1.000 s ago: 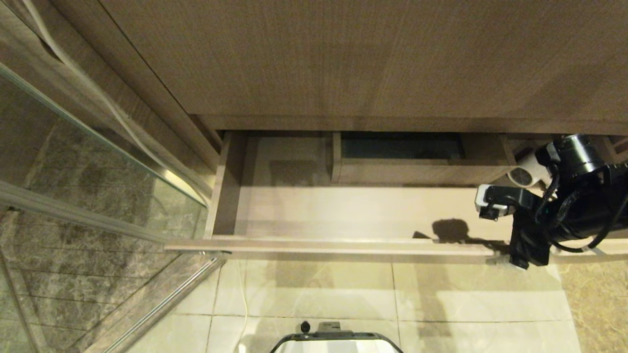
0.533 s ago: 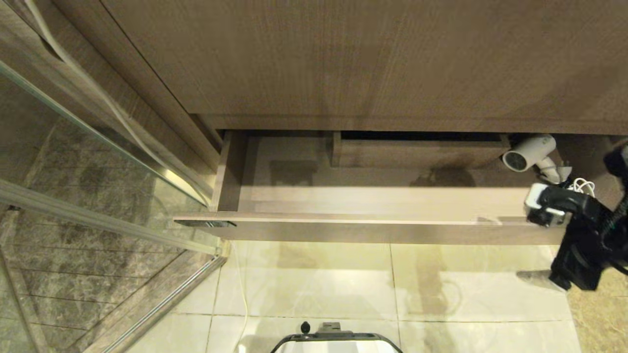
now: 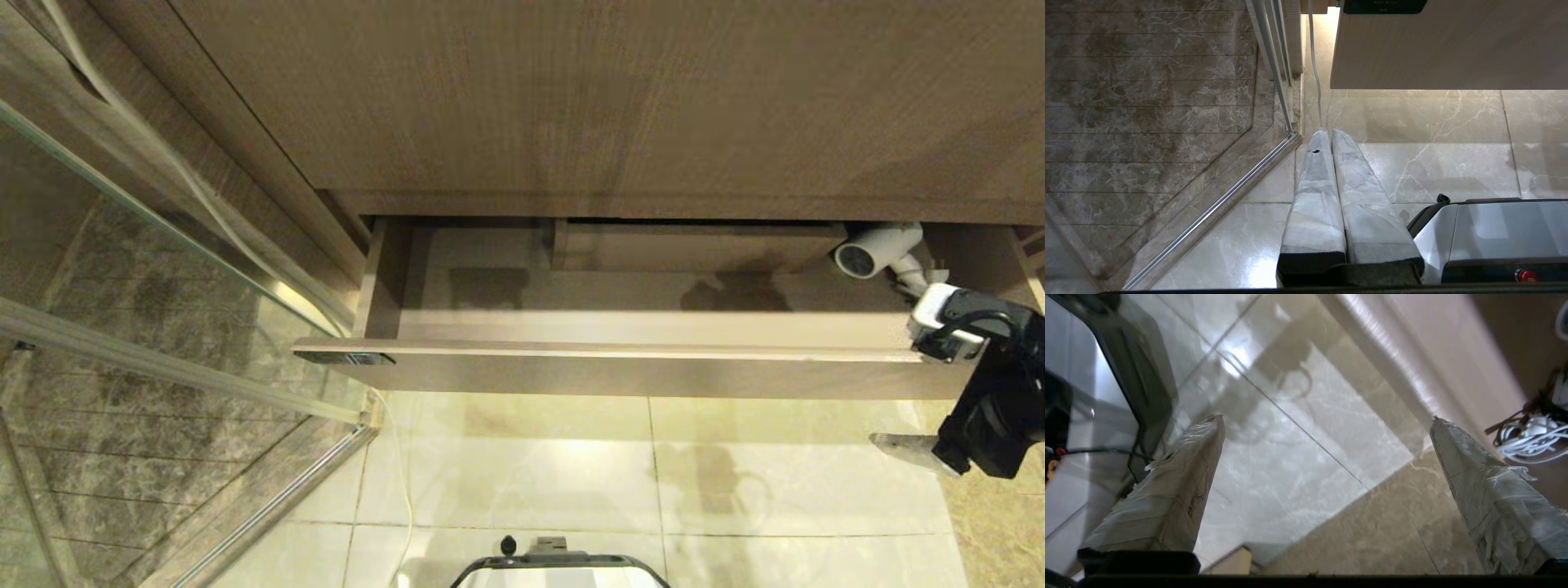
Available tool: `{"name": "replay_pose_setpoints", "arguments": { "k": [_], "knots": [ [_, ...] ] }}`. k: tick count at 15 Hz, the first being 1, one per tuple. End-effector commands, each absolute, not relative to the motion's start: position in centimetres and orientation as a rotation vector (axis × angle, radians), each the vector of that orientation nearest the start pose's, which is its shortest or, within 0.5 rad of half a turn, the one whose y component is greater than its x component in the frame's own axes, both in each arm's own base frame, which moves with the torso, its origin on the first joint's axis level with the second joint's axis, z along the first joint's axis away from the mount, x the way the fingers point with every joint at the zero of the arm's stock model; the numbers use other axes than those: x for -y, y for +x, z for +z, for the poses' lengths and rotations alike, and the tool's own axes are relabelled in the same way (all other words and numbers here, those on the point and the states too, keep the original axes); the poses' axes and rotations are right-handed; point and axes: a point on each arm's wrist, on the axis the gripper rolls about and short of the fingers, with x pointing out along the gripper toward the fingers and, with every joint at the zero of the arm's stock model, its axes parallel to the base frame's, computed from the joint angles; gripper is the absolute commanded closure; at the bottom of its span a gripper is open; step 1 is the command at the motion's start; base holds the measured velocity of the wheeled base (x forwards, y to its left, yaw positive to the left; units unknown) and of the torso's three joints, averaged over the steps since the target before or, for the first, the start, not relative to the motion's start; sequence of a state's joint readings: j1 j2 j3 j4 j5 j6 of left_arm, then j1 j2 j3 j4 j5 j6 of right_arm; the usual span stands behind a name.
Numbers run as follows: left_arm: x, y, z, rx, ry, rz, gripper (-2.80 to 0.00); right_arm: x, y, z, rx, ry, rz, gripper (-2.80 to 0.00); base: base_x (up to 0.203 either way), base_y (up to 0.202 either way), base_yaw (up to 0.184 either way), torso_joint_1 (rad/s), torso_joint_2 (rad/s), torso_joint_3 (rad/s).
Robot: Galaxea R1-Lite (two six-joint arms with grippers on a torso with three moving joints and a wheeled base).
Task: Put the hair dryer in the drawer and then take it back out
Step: Pull open the drawer
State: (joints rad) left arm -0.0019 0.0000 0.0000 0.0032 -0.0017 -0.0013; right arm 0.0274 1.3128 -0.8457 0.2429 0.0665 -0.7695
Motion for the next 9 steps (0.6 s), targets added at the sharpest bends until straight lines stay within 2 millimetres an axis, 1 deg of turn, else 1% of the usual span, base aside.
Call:
{"name": "replay_pose_setpoints", "arguments": {
  "k": [1,2,4,5,6,7,8,9],
  "knots": [
    [0.0,-2.3,7.5,-0.003,-0.001,-0.003,0.0,-0.6,18.9,22.1,-0.586,-0.687,0.321,-2.8,0.0,0.0,0.0,0.0,0.0,0.0],
    [0.0,-2.3,7.5,-0.003,-0.002,-0.003,0.0,-0.7,18.7,22.6,-0.545,-0.684,0.305,0.0,0.0,0.0,0.0,0.0,0.0,0.0],
    [0.0,-2.3,7.5,-0.004,-0.002,-0.003,0.0,-0.7,18.4,23.2,-0.48,-0.692,0.281,0.0,0.0,0.0,0.0,0.0,0.0,0.0],
    [0.0,-2.3,7.5,-0.003,0.0,-0.003,0.0,-0.5,17.9,23.4,-0.47,-0.688,0.266,0.0,0.0,0.0,0.0,0.0,0.0,0.0],
    [0.0,-2.3,7.5,-0.002,-0.002,-0.003,0.0,-0.1,16.9,24.1,-0.441,-0.677,0.227,0.0,0.0,0.0,0.0,0.0,0.0,0.0],
    [0.0,-2.3,7.5,-0.002,-0.002,-0.003,0.0,0.4,16.7,25.0,-0.416,-0.663,0.185,0.0,0.0,0.0,0.0,0.0,0.0,0.0],
    [0.0,-2.3,7.5,-0.002,0.0,-0.003,0.0,0.5,17.2,25.7,-0.402,-0.658,0.171,0.0,0.0,0.0,0.0,0.0,0.0,0.0],
    [0.0,-2.3,7.5,-0.003,-0.002,-0.003,0.0,1.1,18.5,26.1,-0.41,-0.649,0.141,0.0,0.0,0.0,0.0,0.0,0.0,0.0]
  ]
}}
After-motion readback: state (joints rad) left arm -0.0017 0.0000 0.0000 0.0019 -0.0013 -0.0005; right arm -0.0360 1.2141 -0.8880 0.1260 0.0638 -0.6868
